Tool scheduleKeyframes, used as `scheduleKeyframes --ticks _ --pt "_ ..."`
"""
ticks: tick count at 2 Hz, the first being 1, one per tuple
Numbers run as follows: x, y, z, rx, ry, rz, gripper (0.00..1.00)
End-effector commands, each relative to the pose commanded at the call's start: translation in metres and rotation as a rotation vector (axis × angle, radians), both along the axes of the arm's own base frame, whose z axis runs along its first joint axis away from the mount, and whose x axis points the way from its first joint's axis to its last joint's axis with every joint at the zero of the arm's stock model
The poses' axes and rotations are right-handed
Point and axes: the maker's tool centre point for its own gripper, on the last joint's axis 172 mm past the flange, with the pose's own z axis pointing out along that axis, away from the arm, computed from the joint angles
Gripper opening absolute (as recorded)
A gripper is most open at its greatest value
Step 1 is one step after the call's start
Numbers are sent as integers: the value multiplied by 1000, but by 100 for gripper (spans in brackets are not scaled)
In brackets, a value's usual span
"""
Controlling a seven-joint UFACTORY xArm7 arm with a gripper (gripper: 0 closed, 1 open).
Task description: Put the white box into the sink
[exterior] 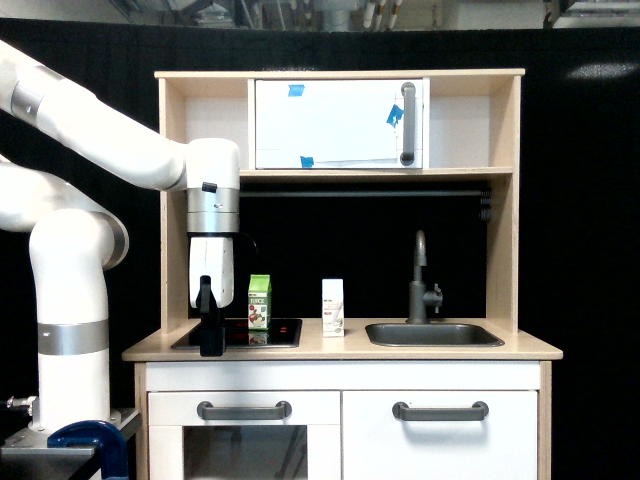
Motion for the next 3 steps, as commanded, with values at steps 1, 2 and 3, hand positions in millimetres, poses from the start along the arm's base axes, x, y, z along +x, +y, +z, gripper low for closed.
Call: scheduleKeyframes --ticks 1,2,3 --pt "2 2 2 -9 0 26 100" --pt "29 34 18 19 -86 236 100" --pt "94 47 40 162 -203 868 100"
